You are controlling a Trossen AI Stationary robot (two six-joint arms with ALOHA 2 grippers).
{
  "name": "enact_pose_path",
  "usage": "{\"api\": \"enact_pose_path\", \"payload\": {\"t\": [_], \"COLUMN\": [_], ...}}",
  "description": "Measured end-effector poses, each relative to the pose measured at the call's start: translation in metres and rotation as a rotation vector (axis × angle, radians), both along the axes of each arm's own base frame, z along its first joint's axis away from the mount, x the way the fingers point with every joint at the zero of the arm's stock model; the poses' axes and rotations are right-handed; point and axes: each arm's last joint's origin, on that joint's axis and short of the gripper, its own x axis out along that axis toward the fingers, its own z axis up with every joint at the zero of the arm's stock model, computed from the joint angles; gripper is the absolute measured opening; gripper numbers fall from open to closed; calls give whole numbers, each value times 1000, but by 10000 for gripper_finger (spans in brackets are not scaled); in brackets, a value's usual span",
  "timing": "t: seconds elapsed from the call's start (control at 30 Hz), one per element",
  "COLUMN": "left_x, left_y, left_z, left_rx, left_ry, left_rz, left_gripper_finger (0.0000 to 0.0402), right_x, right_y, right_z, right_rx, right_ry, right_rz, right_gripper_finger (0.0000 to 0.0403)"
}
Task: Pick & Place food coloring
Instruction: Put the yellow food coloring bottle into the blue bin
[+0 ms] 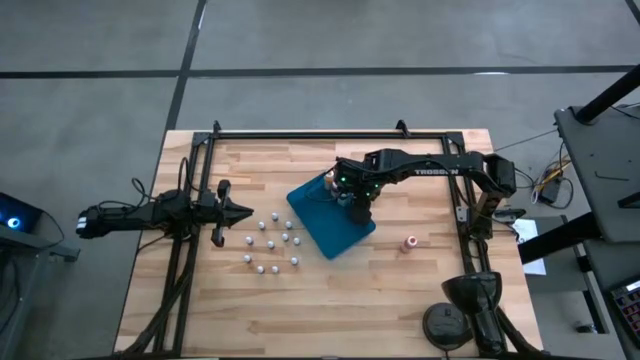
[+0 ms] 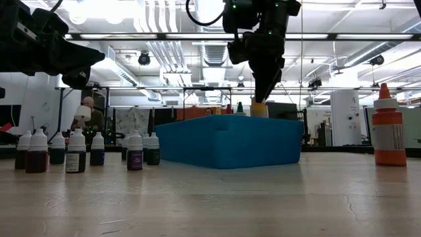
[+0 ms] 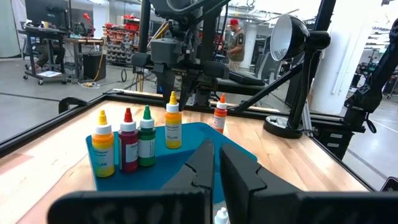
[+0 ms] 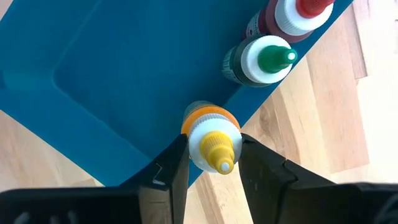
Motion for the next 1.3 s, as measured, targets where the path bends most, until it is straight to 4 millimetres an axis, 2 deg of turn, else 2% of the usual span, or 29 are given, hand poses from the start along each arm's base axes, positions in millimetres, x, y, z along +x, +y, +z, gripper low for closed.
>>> {"api": "enact_pose_path", "payload": {"t": [0.37,0.67,1.3], "left_x": [0,0,0], "left_y": [0,0,0], "left_z": [0,0,0], "left_rx": [0,0,0], "left_ry": [0,0,0], "left_rz": [0,0,0], "left_gripper_finger": [0,0,0], "right_x": [4,2,1], "right_y": [0,-2,-2], "right_z": [-3,-10,-21], "right_rx": [15,-56,-58], "right_ry": [-47,-24,-34], "right_rz": [6,-32,-38], "right_gripper_finger": [109,109,109]}}
